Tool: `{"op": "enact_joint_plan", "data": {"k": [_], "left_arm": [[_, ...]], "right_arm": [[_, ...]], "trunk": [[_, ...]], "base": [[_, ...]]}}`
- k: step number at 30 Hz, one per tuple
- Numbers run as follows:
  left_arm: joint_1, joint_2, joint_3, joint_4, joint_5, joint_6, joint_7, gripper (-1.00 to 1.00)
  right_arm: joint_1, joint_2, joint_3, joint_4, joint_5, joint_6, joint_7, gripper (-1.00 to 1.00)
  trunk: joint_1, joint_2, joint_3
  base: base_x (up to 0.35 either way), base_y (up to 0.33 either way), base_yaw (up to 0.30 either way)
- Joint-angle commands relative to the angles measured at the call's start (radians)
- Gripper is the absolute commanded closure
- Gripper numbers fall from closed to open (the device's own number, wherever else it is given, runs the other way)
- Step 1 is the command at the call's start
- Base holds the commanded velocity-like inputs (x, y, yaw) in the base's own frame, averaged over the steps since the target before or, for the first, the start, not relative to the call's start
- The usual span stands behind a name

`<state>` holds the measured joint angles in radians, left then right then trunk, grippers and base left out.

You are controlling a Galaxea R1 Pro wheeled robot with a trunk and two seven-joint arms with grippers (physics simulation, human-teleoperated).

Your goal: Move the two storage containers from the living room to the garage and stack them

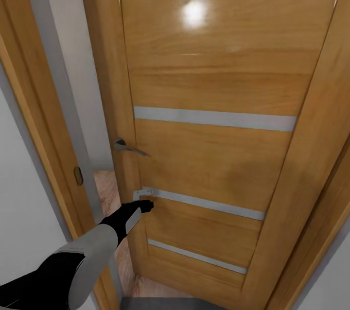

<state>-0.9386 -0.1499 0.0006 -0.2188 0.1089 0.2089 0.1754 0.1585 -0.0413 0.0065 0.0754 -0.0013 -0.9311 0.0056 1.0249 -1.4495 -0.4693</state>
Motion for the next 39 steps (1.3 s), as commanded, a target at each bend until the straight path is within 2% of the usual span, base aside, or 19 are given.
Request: {"op": "enact_joint_plan", "data": {"k": [1,18,33,39], "left_arm": [[0.0,0.0,0.001,-0.004,0.005,0.005,0.004,-1.0],[0.0,0.0,0.0,-0.004,0.005,0.005,0.004,-1.0],[0.0,0.0,-0.001,-0.004,0.006,0.009,0.004,-1.0],[0.0,0.005,0.001,-0.004,0.008,0.006,0.004,-1.0]], "right_arm": [[0.0,0.0,0.0,0.001,0.0,-0.004,0.001,-1.0],[0.0,-0.002,0.0,0.0,0.0,-0.005,0.001,-1.0],[0.0,-0.002,-0.001,0.0,0.0,-0.006,0.001,-1.0],[0.0,-0.002,-0.001,0.0,0.0,-0.005,0.001,-1.0]], "trunk": [[0.0,0.0,-0.001],[0.0,0.0,-0.001],[0.0,0.0,-0.001],[0.0,0.0,-0.001]], "base": [[0.007,0.0,0.0],[0.005,-0.003,0.0],[0.266,-0.12,0.0],[0.078,-0.031,0.0]]}}
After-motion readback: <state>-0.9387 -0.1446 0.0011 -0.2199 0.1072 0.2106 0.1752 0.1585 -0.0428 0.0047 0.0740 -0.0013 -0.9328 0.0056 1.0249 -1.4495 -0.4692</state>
